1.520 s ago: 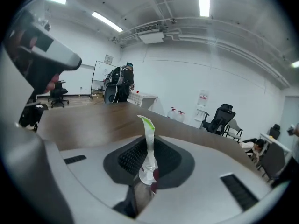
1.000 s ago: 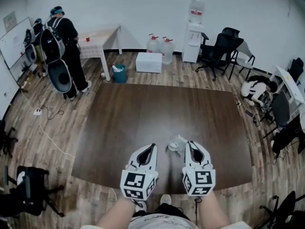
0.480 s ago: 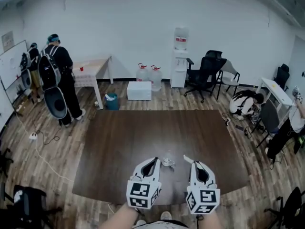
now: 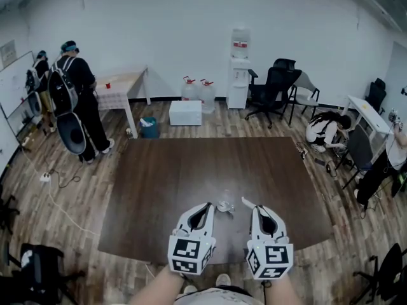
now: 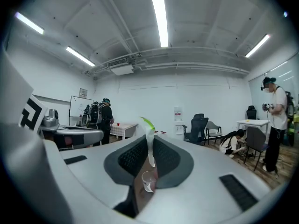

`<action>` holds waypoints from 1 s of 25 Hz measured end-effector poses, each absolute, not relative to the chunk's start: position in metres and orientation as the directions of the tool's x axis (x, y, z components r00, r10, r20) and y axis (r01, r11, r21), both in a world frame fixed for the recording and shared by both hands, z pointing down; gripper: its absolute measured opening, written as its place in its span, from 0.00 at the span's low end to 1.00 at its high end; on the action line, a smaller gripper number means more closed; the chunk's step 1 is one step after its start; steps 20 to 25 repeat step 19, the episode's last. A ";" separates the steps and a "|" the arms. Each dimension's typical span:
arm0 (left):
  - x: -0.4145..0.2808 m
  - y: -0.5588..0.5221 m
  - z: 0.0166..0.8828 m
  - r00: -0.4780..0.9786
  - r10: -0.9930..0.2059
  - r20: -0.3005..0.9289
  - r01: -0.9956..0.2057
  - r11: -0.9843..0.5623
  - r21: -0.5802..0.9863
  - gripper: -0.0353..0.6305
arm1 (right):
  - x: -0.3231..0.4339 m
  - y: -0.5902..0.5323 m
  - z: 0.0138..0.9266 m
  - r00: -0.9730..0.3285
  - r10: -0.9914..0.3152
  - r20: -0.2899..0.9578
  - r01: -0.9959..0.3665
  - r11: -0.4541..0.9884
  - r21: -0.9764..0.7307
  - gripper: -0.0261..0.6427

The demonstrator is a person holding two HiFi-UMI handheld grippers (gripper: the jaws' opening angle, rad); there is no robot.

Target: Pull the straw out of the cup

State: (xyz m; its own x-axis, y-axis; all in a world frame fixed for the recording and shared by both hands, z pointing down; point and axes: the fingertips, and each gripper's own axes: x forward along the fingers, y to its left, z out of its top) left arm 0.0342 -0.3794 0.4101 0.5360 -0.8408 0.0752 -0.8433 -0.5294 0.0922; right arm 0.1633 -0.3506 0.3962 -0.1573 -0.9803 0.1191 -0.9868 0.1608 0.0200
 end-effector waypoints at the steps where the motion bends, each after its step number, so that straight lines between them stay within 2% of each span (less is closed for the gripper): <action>1: 0.034 -0.379 0.410 0.533 -0.843 0.076 -0.845 -0.526 0.094 0.06 | 0.163 -0.351 0.396 -0.163 -0.980 0.118 -0.986 0.166 0.019 0.11; 25: 0.027 -0.394 0.425 0.508 -0.855 0.105 -0.861 -0.498 0.105 0.06 | 0.152 -0.367 0.402 -0.214 -0.968 0.130 -0.976 0.216 0.002 0.11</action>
